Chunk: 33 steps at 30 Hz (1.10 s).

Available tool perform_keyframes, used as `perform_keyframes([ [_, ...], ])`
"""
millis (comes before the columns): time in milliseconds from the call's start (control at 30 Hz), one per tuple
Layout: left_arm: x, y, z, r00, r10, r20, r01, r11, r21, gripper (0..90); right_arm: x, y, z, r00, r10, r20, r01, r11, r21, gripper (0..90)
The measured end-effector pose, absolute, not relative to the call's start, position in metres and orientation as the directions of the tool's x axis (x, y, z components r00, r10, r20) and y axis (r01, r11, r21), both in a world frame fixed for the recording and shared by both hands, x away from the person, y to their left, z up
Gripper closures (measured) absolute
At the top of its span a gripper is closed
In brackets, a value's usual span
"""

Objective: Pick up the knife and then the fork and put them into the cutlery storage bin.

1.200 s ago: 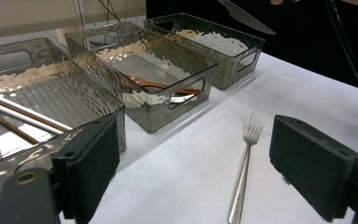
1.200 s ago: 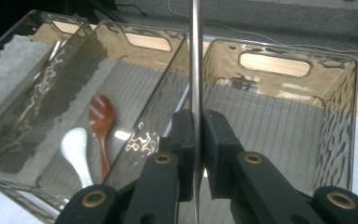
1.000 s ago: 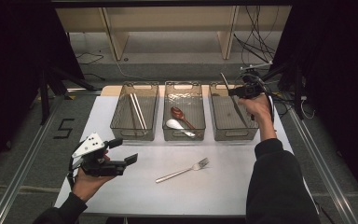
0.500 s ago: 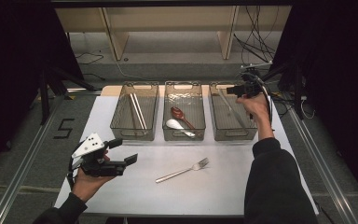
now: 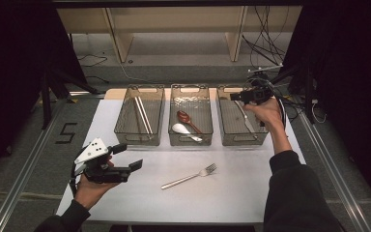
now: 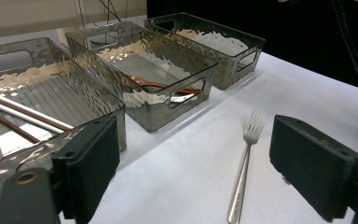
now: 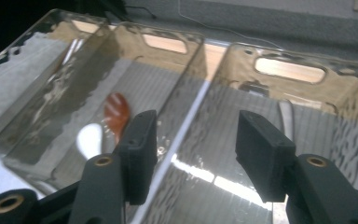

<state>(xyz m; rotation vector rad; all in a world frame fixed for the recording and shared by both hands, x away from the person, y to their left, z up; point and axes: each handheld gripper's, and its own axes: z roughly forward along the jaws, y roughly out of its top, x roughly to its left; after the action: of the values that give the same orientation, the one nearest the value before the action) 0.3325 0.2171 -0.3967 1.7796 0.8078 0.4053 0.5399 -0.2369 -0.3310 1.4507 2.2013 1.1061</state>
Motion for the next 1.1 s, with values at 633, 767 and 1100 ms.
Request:
perform_keyframes([
  [633, 0.333, 0.218, -0.397, 0.71, 0.695, -0.11, 0.323, -0.184, 0.928, 15.6, 0.481, -0.192, -0.342, -0.664, 0.723, 0.19, 0.583, 0.341, 0.737, 35.9],
  [767, 0.332, 0.217, -0.397, 0.71, 0.695, -0.11, 0.323, -0.183, 0.928, 15.6, 0.463, -0.177, -0.351, -0.712, 0.678, 0.183, 0.564, 0.396, 0.725, 33.7],
  [1100, 0.332, 0.217, -0.397, 0.711, 0.695, -0.11, 0.323, -0.183, 0.928, 15.6, 0.433, -0.147, -0.379, -0.805, 0.572, 0.154, 0.514, 0.544, 0.663, 31.7],
])
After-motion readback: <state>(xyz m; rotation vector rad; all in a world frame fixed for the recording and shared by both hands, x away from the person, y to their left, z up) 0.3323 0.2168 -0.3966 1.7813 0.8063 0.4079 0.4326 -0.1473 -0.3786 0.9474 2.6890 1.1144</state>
